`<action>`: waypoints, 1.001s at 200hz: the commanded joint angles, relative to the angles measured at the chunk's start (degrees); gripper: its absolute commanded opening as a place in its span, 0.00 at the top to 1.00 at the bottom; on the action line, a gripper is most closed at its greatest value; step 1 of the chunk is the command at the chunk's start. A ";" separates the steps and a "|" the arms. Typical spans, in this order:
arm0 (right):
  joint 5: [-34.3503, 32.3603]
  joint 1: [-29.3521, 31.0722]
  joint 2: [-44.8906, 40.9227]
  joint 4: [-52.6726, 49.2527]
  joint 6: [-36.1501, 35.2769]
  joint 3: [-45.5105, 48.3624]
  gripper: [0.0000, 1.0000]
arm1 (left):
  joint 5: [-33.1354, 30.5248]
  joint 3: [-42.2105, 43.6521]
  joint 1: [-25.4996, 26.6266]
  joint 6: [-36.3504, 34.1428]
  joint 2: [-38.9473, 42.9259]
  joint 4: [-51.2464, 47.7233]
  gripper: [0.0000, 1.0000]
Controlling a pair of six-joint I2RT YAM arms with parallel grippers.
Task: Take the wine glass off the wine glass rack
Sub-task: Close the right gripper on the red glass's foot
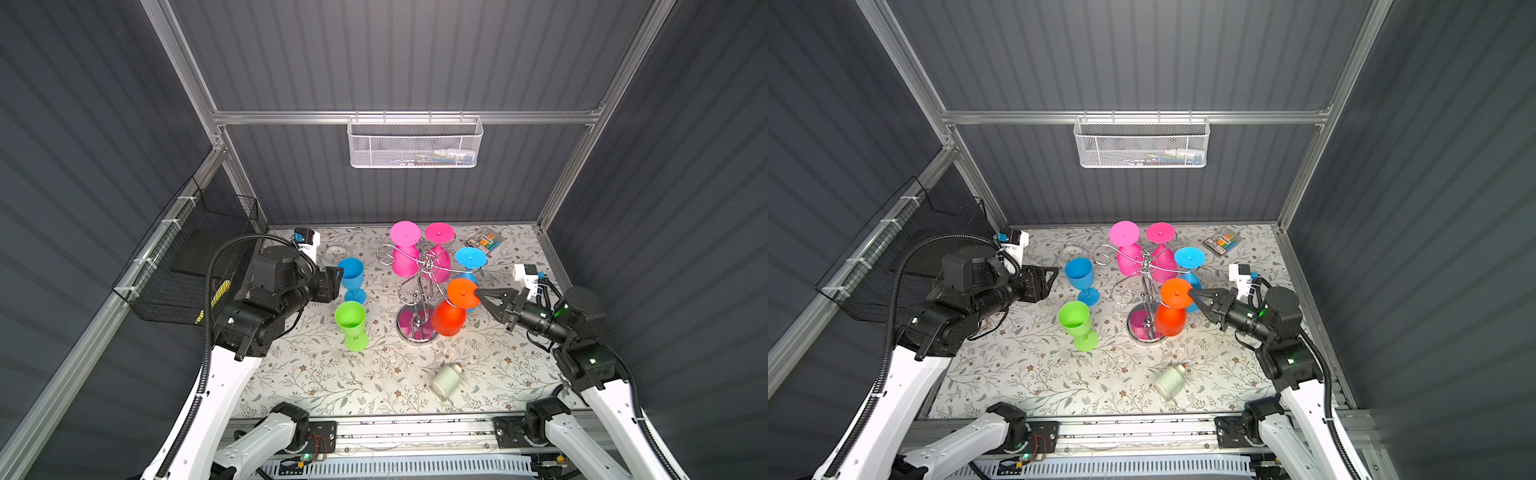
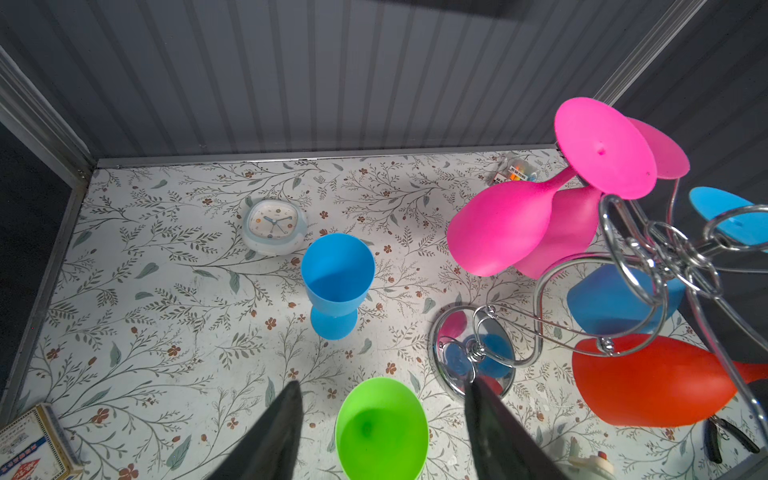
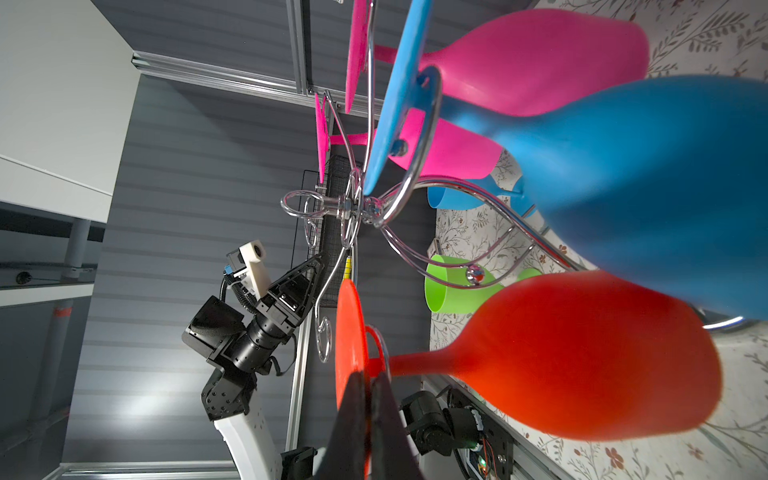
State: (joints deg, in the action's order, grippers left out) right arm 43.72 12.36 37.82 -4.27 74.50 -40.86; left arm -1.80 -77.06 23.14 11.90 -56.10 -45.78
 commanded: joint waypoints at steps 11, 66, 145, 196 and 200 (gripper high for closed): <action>0.70 -0.14 -0.46 1.28 1.07 -1.72 1.00 | 1.01 -0.39 -0.46 0.56 -0.04 -0.10 0.36; 0.75 -0.14 -0.70 0.41 2.25 -3.79 1.00 | 1.43 -0.29 -0.46 0.32 -0.10 -0.10 0.36; 0.80 0.33 -0.61 -0.50 3.46 -5.91 1.00 | 2.14 -0.03 -0.47 -0.12 0.02 0.25 0.36; -0.96 2.55 -0.12 -1.70 2.78 -6.93 1.00 | 1.85 0.81 -0.46 -0.16 1.07 0.25 0.36; -1.12 2.82 0.00 -1.78 2.69 -7.08 1.00 | 1.81 0.90 -0.46 -0.18 1.06 0.21 0.36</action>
State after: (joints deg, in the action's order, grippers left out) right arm 43.31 13.93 37.60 -5.58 77.82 -45.89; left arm -0.75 -76.88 23.14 11.86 -56.03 -45.74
